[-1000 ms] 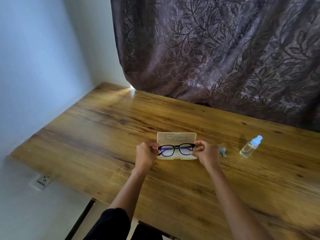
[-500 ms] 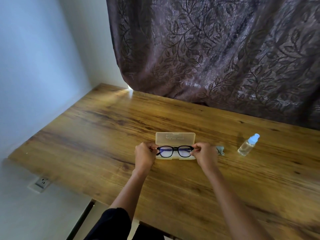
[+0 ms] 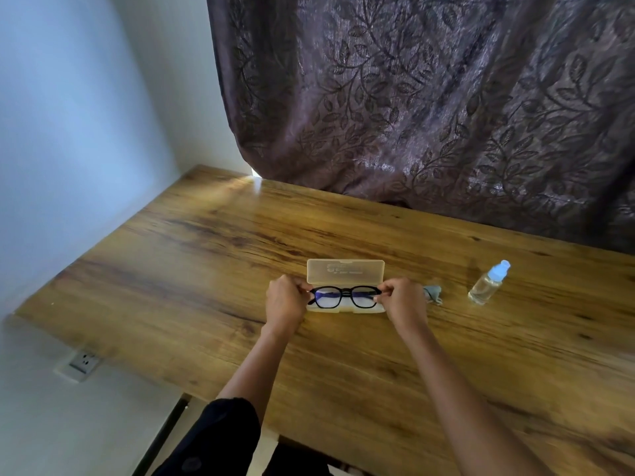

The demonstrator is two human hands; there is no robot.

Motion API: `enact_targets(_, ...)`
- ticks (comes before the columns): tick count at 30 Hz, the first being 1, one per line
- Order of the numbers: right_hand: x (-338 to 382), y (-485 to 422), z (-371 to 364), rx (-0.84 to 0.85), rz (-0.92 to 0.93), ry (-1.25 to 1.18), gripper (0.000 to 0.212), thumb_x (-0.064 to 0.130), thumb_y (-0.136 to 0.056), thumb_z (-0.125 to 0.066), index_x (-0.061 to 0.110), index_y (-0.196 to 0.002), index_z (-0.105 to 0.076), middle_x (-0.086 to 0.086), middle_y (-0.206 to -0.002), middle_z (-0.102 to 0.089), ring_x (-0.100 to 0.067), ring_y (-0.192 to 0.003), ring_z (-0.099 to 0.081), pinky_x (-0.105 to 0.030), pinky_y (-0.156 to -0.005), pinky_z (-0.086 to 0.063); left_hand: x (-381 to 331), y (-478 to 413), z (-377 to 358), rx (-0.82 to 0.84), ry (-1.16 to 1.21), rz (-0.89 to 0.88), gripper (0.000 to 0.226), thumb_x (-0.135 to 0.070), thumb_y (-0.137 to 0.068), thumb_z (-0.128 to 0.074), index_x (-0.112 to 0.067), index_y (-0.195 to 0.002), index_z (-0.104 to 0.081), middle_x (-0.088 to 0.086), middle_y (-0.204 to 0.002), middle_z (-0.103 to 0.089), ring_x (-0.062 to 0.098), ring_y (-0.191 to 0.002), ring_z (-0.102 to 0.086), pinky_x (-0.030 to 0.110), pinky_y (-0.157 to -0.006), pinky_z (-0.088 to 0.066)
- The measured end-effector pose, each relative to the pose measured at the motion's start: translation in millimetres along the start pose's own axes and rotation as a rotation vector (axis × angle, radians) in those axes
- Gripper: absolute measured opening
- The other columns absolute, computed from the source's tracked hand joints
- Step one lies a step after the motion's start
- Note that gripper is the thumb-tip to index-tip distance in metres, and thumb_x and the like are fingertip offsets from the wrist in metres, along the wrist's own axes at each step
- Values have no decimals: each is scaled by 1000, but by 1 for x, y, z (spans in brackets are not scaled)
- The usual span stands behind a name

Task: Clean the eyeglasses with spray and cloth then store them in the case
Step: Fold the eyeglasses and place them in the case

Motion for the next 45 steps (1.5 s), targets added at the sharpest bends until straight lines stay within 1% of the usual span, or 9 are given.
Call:
enact_targets(7, -5, -2, -1, 46, -31, -55, 24, 9, -75, -74, 5, -97, -69, -7, -93, -70, -11, -76, -61, -22, -70, -47, 2, -1, -2, 27, 33, 13, 15, -1, -79, -68, -16, -78, -72, 0, -79, -71, 15, -74, -65, 34, -75, -56)
enact_targets(13, -11, -4, -4, 89, -71, -96, 18, 10, -74, -75, 10, -89, -65, 3, -78, -62, -11, -68, -58, -16, -54, -42, 8, 1, -3, 45, 131, 35, 14, -1, -82, -64, -13, -78, -69, 5, -71, -69, 23, -63, -67, 38, -69, -59)
enact_targets(16, -15, -7, -7, 119, -142, -140, 20, 9, -73, -76, 18, -78, -59, 0, -79, -65, -17, -73, -65, -32, -70, -55, 12, 1, -4, 61, 154, 58, 11, -2, -82, -65, -12, -79, -69, 8, -71, -70, 23, -62, -67, 38, -68, -60)
enact_targets(19, -18, -10, -10, 147, -179, -150, 24, 10, -71, -78, 21, -73, -57, 1, -80, -66, -19, -79, -67, -39, -77, -56, 11, 1, -5, 73, 178, 77, 12, -1, -82, -65, -13, -79, -68, 5, -73, -68, 18, -61, -65, 36, -67, -60)
enact_targets(23, -20, -10, -9, 156, -176, -109, 21, 14, -70, -79, 21, -75, -59, 2, -76, -65, -14, -71, -63, -34, -72, -55, 12, 1, -5, 77, 188, 80, 12, -1, -80, -67, -13, -79, -68, 4, -73, -67, 17, -62, -65, 33, -66, -60)
enact_targets(27, -17, -9, -7, 154, -154, -80, 19, 16, -72, -77, 18, -82, -61, 9, -69, -59, -6, -57, -52, -24, -55, -43, 15, 0, -7, 97, 209, 82, 11, 1, -81, -67, -10, -80, -68, 5, -78, -68, 16, -64, -65, 30, -62, -60)
enact_targets(30, -14, -8, -5, 156, -153, -18, 19, 18, -73, -76, 19, -85, -61, 9, -73, -58, -7, -64, -54, -22, -47, -34, 15, -1, -6, 95, 220, 71, 10, 2, -80, -67, -9, -81, -69, 4, -79, -68, 20, -68, -67, 33, -63, -60)
enact_targets(39, -12, -6, -6, 123, -171, 46, 20, 19, -72, -76, 23, -83, -59, 7, -82, -61, -11, -76, -57, -23, -57, -38, 15, 1, -7, 92, 235, 53, 11, 1, -82, -65, -10, -81, -67, 5, -79, -67, 15, -65, -64, 26, -58, -59)
enact_targets(45, -13, -5, -5, 81, -105, 0, 20, 18, -73, -75, 18, -88, -63, 3, -83, -64, -11, -74, -57, -24, -61, -40, 19, 3, -9, 56, 251, 69, 14, 0, -84, -63, -13, -81, -67, 6, -79, -68, 15, -61, -63, 38, -67, -60)
Point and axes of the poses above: each hand's wrist, its own y-axis away from the middle knuckle, its own z-axis out of the back of the hand, x = y × z, the point moved 7 cm from there along -y, towards the middle knuckle
